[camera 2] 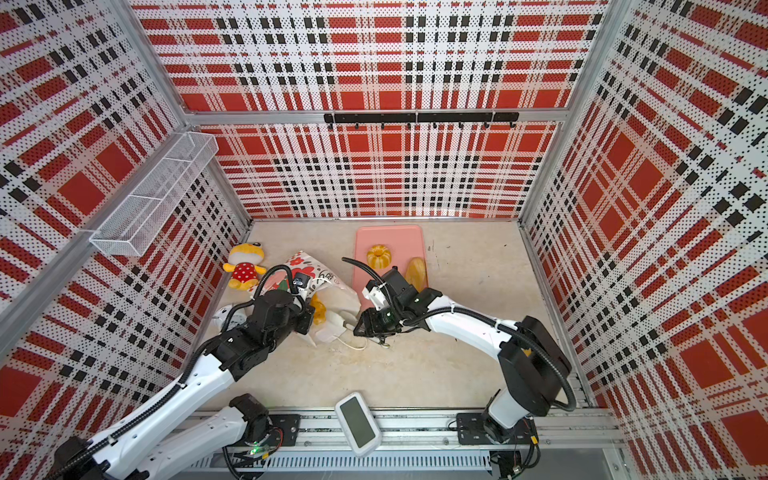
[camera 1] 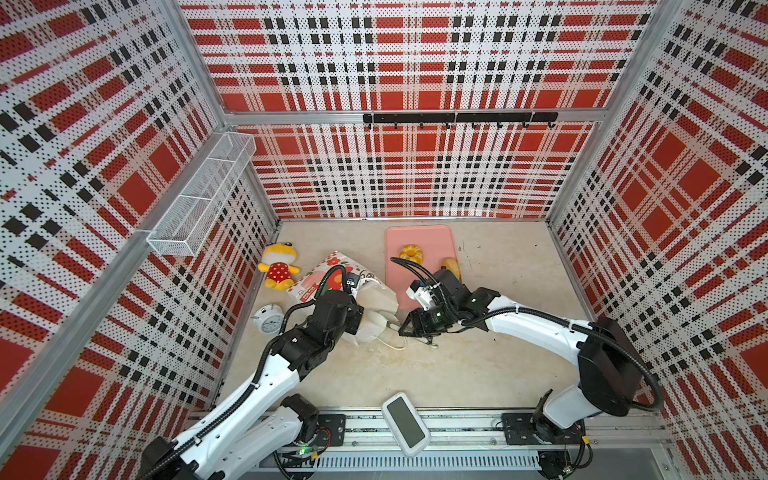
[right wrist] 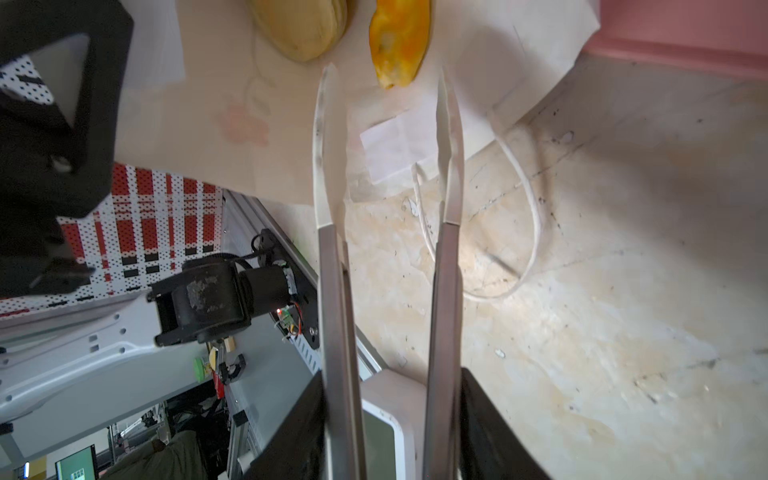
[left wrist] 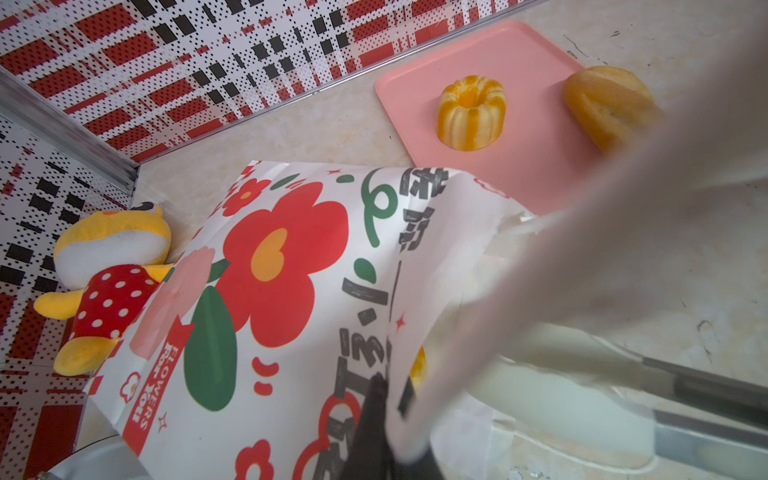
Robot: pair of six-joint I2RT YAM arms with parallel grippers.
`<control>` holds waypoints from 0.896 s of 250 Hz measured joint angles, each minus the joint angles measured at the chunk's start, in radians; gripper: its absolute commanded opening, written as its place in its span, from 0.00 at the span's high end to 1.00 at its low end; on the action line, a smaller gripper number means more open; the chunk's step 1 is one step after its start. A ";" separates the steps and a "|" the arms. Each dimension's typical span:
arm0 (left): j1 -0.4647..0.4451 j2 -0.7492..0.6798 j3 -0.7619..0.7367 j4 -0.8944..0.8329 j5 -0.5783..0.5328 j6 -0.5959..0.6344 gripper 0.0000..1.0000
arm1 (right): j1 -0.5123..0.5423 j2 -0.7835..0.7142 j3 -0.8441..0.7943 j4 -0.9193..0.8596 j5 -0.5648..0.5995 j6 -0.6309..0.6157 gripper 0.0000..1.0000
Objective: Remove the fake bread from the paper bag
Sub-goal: 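Swing the right gripper's tongs into the bag opening held by the left gripper, then pinch the yellow bundt cake inside the bag with the tongs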
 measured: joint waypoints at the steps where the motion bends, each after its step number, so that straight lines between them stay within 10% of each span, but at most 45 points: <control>1: 0.000 0.000 0.000 0.000 0.000 0.000 1.00 | 0.000 0.001 0.000 0.004 0.000 0.002 0.51; 224: 0.000 0.003 -0.008 0.031 0.007 0.030 1.00 | 0.017 0.294 0.066 0.680 -0.035 0.490 0.51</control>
